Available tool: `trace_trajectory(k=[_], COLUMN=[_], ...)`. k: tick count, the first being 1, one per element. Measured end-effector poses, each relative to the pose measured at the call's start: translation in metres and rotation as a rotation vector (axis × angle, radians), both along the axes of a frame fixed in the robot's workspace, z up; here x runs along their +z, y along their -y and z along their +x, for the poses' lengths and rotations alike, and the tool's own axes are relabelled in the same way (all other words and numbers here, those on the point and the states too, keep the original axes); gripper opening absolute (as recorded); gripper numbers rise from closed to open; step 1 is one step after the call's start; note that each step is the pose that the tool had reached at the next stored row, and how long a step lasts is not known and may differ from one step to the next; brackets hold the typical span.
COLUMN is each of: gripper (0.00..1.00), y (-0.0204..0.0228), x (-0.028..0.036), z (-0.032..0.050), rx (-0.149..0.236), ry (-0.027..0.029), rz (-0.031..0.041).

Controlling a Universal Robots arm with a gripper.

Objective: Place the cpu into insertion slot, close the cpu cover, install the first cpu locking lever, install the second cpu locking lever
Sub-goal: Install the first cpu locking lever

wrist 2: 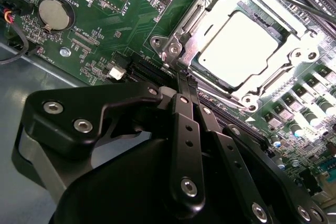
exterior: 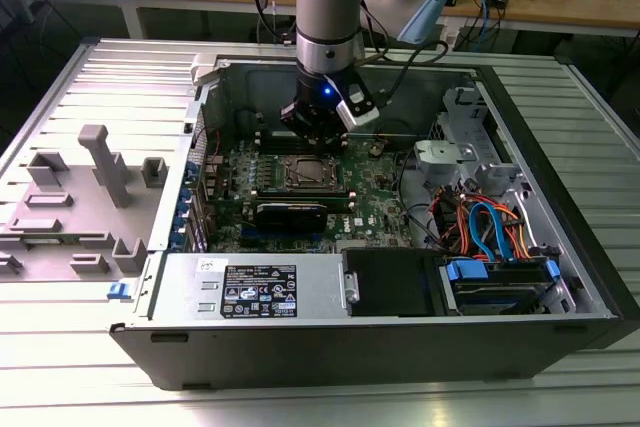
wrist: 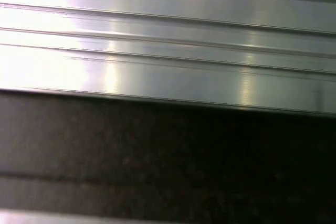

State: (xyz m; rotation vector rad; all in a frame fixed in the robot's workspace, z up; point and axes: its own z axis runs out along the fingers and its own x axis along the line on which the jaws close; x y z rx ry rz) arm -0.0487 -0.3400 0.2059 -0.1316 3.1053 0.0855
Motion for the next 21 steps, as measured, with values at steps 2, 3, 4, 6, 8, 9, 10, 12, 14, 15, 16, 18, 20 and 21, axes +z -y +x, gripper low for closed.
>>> trace_trajectory(k=[2,3,4,6,8,9,10,12,14,15,16,18,20,21], gripper=[0.11,0.11,0.11,0.11,0.11,0.11,0.11,0.11,0.11,0.11,0.11,0.11,0.11,0.11], y=[0.0000,0.0000,0.0000,0.0002,0.0004,0.0006,0.0008,0.0013,0.0016,0.0017,0.0017,0.0018,0.0018,0.0019], x=[0.0002,0.0002,0.0002,0.0003,0.0003,0.0002,0.0002,0.0002,0.0002,0.0002,0.0002,-0.0001,-0.0006,-0.0014], z=[0.0000,0.0000,0.0000,0.0000,0.0000,0.0000,0.0001,0.0001,0.0001,0.0002,0.0002,0.0003,0.0006,0.0009], rx=[0.000,0.000,0.000,0.000,0.000,0.000,0.000,0.000,0.000,0.000,0.000,0.000,0.000,-0.001], ry=[0.0001,0.0001,0.0001,0.0000,0.0001,0.0000,0.0000,0.0000,0.0000,-0.0001,-0.0001,-0.0002,-0.0002,-0.0002], rz=[0.0002,0.0002,0.0001,0.0000,-0.0014,-0.0024,-0.0027,-0.0037,-0.0043,-0.0046,-0.0050,-0.0072,-0.0090,-0.0110])
